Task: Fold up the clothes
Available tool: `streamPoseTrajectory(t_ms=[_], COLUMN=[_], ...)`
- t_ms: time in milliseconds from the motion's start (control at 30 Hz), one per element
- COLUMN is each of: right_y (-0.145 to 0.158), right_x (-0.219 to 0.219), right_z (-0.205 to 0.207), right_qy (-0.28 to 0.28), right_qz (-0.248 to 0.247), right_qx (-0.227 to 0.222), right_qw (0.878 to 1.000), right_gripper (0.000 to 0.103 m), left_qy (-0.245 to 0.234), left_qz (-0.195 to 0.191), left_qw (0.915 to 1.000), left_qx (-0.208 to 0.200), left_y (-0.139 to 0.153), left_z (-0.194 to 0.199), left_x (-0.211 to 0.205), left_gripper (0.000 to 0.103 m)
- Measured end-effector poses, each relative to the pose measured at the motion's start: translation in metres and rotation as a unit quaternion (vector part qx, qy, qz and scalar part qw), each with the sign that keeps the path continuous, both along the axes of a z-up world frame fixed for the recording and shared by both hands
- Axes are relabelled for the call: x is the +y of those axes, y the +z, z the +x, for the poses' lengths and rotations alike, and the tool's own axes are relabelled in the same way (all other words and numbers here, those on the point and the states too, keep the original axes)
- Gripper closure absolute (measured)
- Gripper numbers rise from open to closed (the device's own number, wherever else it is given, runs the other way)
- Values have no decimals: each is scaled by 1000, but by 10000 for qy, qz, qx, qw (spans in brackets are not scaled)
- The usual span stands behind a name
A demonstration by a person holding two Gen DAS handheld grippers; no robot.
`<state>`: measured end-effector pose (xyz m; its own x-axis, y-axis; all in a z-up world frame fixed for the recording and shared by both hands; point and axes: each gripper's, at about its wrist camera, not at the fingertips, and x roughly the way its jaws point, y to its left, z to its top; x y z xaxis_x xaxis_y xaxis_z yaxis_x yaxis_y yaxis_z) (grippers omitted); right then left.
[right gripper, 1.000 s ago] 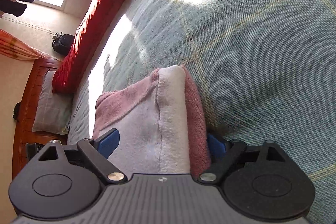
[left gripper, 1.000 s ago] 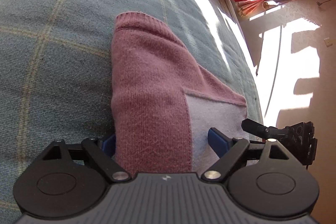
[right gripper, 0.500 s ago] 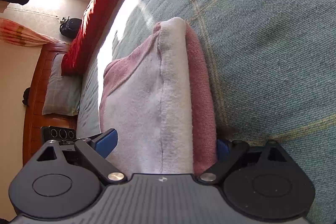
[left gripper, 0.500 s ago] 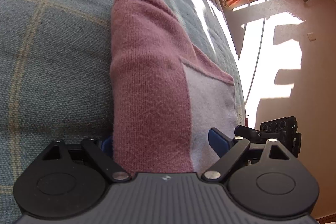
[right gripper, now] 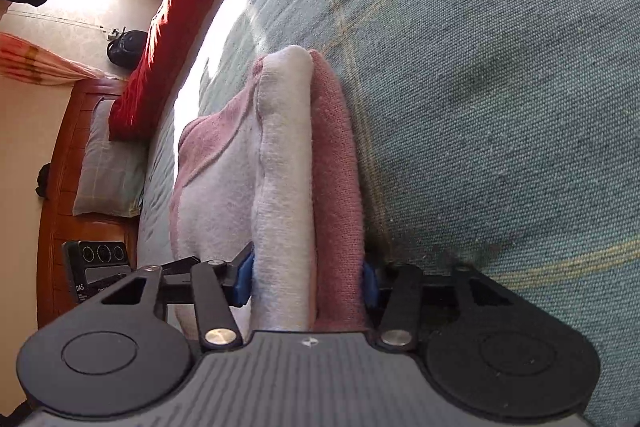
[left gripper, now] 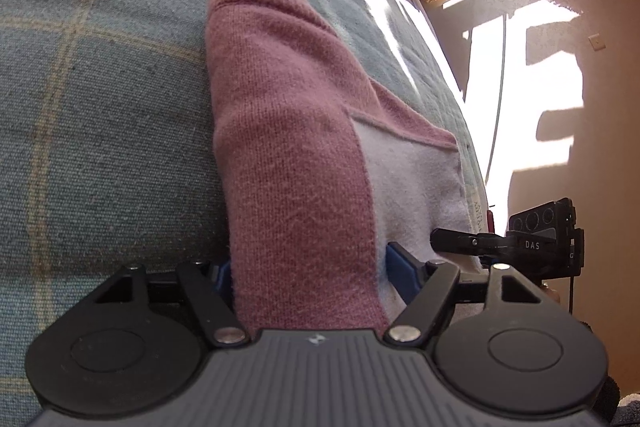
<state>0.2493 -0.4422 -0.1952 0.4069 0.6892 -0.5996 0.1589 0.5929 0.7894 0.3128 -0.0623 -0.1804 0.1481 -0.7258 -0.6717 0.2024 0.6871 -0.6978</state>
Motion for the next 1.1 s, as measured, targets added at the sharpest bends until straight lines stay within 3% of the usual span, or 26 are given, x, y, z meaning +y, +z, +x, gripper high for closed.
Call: streamPoseTrajectory(t_ms=[267,533,800,1100], right_y=[19,41,60,90], right_x=[23,46,54,67], right_z=[-9,-17,-22,-30], right_qy=[-32,44,73,54], right_qz=[-879,-1789,-2194,-2284], right_qx=[-172,-418,-596,-873], right_qw=[9960,9830,9738,9696], right_gripper=[53,54,61,64], left_qy=[92,201,179,177], left_qz=[289,507,790,921], left_qw=[9995,9984,9960,9933], left_qx=[-125,-158,-388,-675], left_y=[7,16,32,56], left_z=[-7,-11,-20,-33], left_x=[-4,-11,-13,-11], left_gripper=[32,35,42,51])
